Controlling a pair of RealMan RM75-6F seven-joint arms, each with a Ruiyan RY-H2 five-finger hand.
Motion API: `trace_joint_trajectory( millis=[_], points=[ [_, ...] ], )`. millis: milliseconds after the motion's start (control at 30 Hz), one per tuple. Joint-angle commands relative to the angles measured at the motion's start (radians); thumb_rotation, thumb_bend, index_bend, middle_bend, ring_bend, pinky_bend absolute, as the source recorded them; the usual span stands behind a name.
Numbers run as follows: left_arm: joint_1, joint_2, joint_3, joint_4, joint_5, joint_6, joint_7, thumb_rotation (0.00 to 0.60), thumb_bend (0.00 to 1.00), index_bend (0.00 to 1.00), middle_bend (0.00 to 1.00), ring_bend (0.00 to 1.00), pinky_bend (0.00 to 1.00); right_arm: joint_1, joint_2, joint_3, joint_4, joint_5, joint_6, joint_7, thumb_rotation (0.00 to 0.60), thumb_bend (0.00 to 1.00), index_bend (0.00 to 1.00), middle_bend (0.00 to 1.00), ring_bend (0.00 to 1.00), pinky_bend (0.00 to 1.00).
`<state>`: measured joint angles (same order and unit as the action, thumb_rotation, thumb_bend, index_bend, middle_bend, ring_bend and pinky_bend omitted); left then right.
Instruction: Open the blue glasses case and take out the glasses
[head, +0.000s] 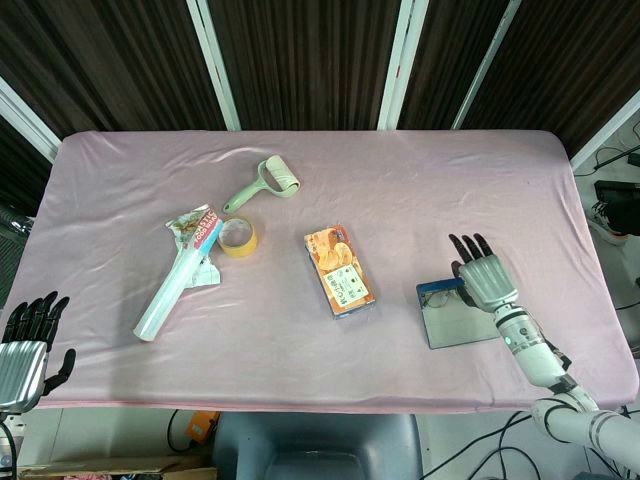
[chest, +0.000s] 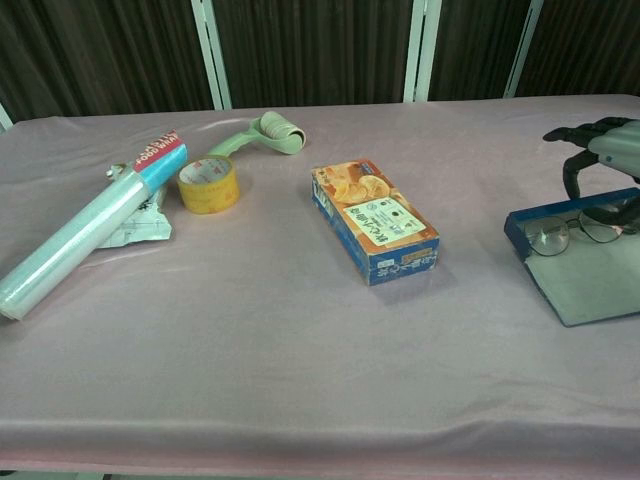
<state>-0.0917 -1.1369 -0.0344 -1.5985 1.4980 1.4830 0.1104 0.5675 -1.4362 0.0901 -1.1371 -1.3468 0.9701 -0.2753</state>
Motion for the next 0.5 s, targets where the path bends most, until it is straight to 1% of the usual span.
trace_joint_trajectory(
  millis=[33,233,500],
  points=[
    [-0.001,0.0,0.0,-0.001,0.001,0.0,0.0,0.6,0.42,0.0,0.0,0.0,0.04,0.02,-0.039,0.023,0.016,0.01,0.011,-0.033,0.6,0.55,0.66,0.07,0.0,0.0],
    [0.001,0.003,-0.001,0.002,-0.002,0.001,-0.009,0.6,0.42,0.0,0.0,0.0,0.04,0.039,-0.101,0.049,0.042,0.016,0.051,-0.087,0.6,0.55,0.66,0.08,0.0,0.0],
    [0.001,0.005,0.002,0.003,0.003,0.001,-0.014,0.6,0.42,0.0,0.0,0.0,0.04,0.036,-0.17,0.063,0.099,-0.032,0.177,-0.116,0.6,0.55,0.67,0.09,0.0,0.0]
  ],
)
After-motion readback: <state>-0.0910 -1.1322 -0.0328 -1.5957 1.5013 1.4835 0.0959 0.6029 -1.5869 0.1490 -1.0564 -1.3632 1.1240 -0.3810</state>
